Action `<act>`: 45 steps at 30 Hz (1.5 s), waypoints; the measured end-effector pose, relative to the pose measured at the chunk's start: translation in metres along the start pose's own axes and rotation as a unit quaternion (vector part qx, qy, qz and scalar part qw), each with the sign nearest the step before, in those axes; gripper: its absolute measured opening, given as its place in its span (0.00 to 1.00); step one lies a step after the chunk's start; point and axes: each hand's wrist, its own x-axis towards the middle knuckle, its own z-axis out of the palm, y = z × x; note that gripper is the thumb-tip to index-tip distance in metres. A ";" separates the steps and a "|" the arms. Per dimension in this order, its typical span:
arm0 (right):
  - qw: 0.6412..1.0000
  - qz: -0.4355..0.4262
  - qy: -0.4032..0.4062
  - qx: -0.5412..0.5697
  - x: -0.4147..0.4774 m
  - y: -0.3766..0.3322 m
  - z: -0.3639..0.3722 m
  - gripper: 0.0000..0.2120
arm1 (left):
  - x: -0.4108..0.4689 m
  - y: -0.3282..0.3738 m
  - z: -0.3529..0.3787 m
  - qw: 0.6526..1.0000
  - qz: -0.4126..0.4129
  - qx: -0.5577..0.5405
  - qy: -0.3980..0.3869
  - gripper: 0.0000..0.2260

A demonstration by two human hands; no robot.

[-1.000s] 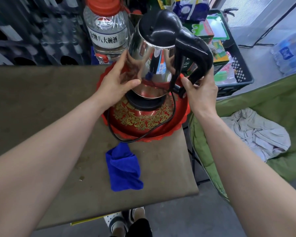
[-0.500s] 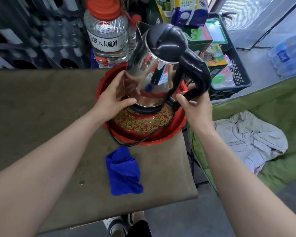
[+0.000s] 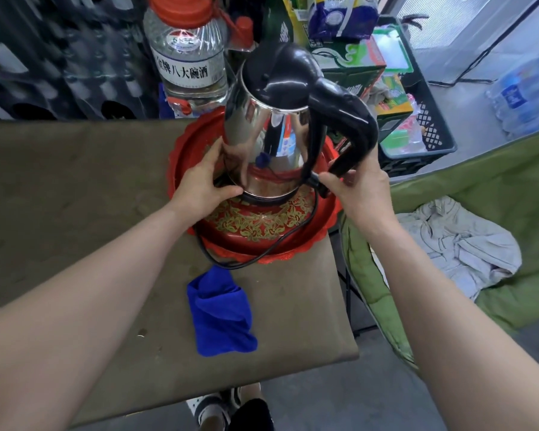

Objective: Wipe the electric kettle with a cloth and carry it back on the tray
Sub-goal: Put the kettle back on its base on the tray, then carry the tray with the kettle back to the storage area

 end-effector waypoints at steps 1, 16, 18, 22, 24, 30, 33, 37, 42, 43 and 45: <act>0.999 0.008 -0.030 -0.010 0.001 0.003 -0.001 0.34 | -0.002 -0.001 0.000 1.000 0.003 0.018 0.003 0.43; 0.970 0.160 -0.081 0.166 0.068 0.045 0.019 0.08 | -0.037 -0.041 -0.010 0.961 -0.192 0.113 0.162 0.26; 0.956 0.177 -0.097 0.214 0.068 0.050 0.018 0.08 | -0.042 -0.044 -0.003 0.960 -0.221 0.043 0.166 0.22; 0.939 0.186 -0.157 0.242 0.061 0.062 0.012 0.12 | -0.047 -0.050 -0.001 0.928 -0.292 -0.099 0.210 0.29; 0.931 0.191 -0.191 0.245 0.054 0.066 0.011 0.11 | -0.054 -0.052 -0.002 0.920 -0.294 -0.101 0.239 0.29; 0.945 0.151 -0.160 0.242 0.057 0.072 0.023 0.22 | -0.085 -0.057 0.009 0.929 -0.302 -0.097 0.189 0.30; 0.950 0.140 -0.148 0.236 0.060 0.072 0.029 0.18 | -0.093 -0.058 0.022 0.932 -0.286 -0.110 0.193 0.34; 0.943 0.135 -0.159 0.260 0.048 0.074 0.029 0.20 | -0.094 -0.052 0.019 0.904 -0.278 -0.227 0.231 0.35; 0.921 0.160 -0.181 0.307 0.010 0.056 0.015 0.20 | -0.113 -0.032 -0.011 0.886 -0.270 -0.290 0.241 0.35; 0.918 0.161 -0.182 0.314 0.001 0.046 0.011 0.20 | -0.122 -0.028 -0.018 0.884 -0.267 -0.293 0.246 0.34; 0.913 0.156 -0.183 0.330 -0.021 0.025 0.001 0.19 | -0.143 -0.019 -0.034 0.878 -0.262 -0.297 0.268 0.33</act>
